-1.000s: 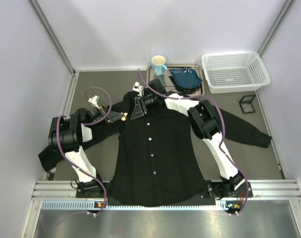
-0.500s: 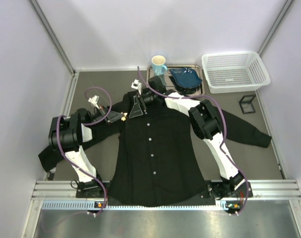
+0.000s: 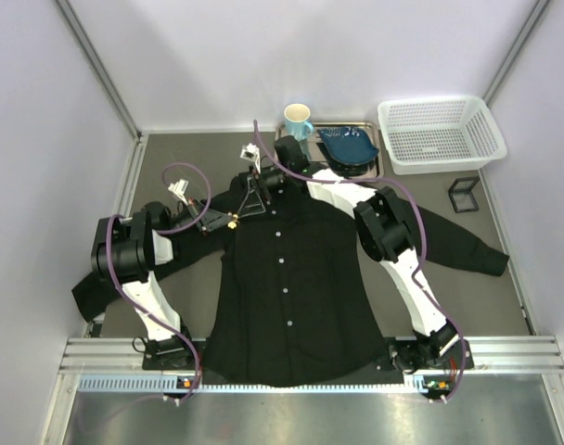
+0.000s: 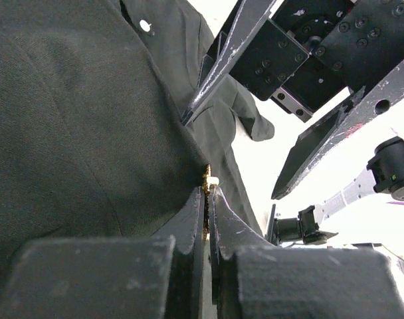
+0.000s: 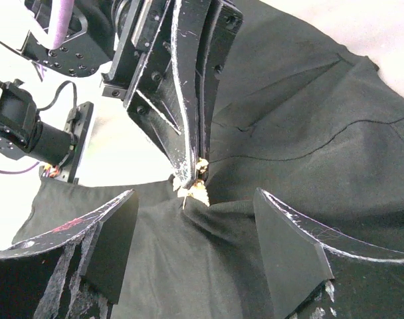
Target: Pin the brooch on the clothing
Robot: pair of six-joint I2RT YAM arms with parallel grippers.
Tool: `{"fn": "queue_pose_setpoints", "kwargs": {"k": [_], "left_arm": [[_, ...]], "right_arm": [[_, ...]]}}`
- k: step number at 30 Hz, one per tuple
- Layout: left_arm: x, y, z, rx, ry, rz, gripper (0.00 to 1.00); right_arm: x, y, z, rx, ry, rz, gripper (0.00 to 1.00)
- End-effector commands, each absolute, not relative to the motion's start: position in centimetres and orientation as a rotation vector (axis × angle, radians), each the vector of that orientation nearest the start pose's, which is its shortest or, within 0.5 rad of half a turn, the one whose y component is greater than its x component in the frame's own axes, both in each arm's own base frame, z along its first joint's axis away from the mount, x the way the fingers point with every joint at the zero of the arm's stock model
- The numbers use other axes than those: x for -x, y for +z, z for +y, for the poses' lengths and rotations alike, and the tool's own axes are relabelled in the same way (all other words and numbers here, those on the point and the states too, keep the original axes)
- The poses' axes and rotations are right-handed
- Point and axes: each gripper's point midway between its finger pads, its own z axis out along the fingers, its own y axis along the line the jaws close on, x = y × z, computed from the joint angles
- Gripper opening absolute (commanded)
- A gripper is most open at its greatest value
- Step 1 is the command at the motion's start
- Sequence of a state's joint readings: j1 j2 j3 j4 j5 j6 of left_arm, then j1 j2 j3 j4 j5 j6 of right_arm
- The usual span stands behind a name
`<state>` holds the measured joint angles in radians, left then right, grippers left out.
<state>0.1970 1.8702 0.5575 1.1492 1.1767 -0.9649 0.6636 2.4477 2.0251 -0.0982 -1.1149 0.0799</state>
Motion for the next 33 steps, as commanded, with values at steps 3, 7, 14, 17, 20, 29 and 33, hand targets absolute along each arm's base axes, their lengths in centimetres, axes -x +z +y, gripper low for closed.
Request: {"fn": "queue_pose_setpoints", "kwargs": {"k": [3,7,14,17,20,29,33], "left_arm": [[-34.7,10.8,-11.5,-0.013,-1.567,1.872,0.00],[-34.6,10.9,-11.7,-0.026,-1.576,1.872,0.00],[-34.5,11.0,-11.9,-0.035,-1.585,1.873,0.00],[-34.4,11.0,-11.9,-0.033,-1.591,1.873,0.00],[-34.4,11.1,-11.9,-0.036,-1.593,1.868,0.00],[-34.6,10.8,-12.0,-0.036,-1.586,1.875,0.00],[-34.7,10.8,-11.9,-0.034,-1.555,1.887,0.00]], "right_arm": [[-34.9,14.7,48.9,1.381,1.614,1.558,0.71],[-33.6,14.5,49.2,1.409,1.649,1.553,0.67],[-32.5,12.4,48.8,1.430,1.653,1.596,0.57],[-32.2,11.4,48.4,1.443,1.647,1.620,0.54],[-31.9,11.0,48.2,1.448,1.646,1.633,0.46],[-32.9,11.7,48.8,1.409,1.635,1.661,0.30],[-33.3,11.6,49.1,1.382,1.630,1.692,0.27]]}}
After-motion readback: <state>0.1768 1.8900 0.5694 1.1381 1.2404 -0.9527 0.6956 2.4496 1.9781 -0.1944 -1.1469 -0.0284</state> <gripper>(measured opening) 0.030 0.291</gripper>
